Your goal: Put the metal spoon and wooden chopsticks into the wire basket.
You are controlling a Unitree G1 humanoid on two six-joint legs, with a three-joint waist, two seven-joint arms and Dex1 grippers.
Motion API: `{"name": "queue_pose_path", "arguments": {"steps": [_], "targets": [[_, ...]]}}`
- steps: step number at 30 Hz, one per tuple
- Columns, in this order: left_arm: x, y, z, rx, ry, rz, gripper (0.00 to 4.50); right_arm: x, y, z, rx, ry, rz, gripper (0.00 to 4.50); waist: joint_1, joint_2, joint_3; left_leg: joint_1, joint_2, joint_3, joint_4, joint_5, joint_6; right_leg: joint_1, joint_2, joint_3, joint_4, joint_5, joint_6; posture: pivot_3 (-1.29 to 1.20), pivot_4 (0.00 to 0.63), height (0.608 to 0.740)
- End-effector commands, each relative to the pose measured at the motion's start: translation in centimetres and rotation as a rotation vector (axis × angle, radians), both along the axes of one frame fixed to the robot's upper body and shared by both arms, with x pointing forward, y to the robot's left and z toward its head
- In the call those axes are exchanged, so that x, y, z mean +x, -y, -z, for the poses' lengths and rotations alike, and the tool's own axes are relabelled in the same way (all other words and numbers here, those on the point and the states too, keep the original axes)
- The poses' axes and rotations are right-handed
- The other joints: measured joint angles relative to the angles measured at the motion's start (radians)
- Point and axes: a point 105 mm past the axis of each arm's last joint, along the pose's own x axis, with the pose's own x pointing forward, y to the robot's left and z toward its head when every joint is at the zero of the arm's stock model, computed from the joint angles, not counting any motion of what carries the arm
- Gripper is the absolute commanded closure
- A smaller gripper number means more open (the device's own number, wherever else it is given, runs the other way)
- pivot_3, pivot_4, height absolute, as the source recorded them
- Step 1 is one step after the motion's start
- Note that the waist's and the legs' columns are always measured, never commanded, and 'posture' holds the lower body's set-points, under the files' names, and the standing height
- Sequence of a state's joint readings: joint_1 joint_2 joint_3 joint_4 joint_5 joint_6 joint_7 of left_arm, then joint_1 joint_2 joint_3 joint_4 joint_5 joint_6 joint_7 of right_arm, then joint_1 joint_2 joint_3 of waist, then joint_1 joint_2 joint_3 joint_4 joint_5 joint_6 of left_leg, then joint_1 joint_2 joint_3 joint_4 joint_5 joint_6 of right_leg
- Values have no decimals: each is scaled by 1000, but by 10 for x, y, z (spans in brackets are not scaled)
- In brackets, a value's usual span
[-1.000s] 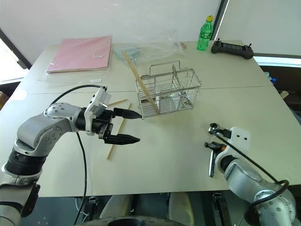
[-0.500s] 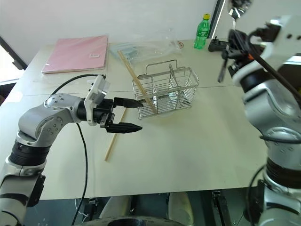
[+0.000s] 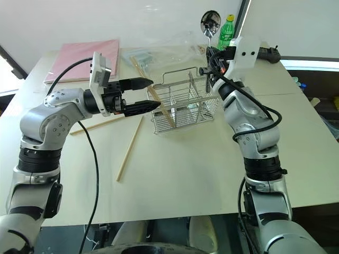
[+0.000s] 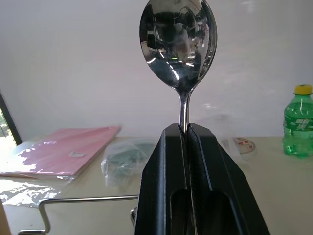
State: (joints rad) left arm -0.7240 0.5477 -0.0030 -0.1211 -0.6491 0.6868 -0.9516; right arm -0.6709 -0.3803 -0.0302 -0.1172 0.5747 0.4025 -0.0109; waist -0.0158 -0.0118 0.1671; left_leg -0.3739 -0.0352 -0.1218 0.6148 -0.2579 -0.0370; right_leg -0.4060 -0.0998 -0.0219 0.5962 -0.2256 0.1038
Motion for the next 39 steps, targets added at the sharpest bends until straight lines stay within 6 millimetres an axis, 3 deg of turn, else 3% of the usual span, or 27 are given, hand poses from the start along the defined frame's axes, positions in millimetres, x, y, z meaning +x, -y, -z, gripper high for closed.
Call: {"name": "queue_pose_path", "arguments": {"steps": [1,6,11,15,19,22,27,31,34,39], "targets": [[-3,-2,-17,-24,67,-1,0,2,8,-14,23,63,38,2980,0,0,0,0,0,0,0,0,0,0,0,0,0,0,0,0,150,722],[-3,0,-16,-28,67,4,0,-1,11,-13,18,52,45,388,0,0,0,0,0,0,0,0,0,0,0,1,1,0,0,0,150,722],[-1,0,-16,-30,65,6,0,-8,18,-17,-12,63,61,388,1,0,0,0,0,0,0,0,-1,0,0,1,1,0,0,0,150,722],[2,1,-17,-25,71,7,0,-18,31,-39,-85,102,77,388,5,0,0,0,0,0,0,0,-1,0,0,1,1,0,0,0,150,722],[6,-3,-23,-8,103,-3,0,-45,37,-69,-275,110,-59,388,5,1,0,0,-1,0,1,0,-1,0,0,2,0,0,0,0,150,722],[9,-13,-31,10,129,-18,0,-77,39,-75,-427,30,-236,388,5,0,1,0,-1,1,0,0,0,0,0,2,-1,0,0,0,150,722],[19,-39,-33,100,160,-62,0,-130,35,-59,-584,-144,-483,388,1,-1,1,1,0,1,-1,-1,2,1,1,2,-1,-1,2,0,150,722],[33,-73,-22,219,141,-121,0,-160,29,-23,-658,-285,-612,388,5,-1,1,1,1,3,0,-1,2,1,1,2,-1,-2,0,0,150,722],[43,-109,0,385,104,-179,0,-173,27,9,-676,-366,-632,388,7,-3,1,0,1,3,1,-1,2,1,1,2,0,-3,-1,0,150,722],[60,-142,31,585,82,-237,0,-176,28,33,-664,-399,-592,388,17,-6,1,0,0,4,3,-1,2,1,0,4,-1,-3,-1,0,150,722]]}}
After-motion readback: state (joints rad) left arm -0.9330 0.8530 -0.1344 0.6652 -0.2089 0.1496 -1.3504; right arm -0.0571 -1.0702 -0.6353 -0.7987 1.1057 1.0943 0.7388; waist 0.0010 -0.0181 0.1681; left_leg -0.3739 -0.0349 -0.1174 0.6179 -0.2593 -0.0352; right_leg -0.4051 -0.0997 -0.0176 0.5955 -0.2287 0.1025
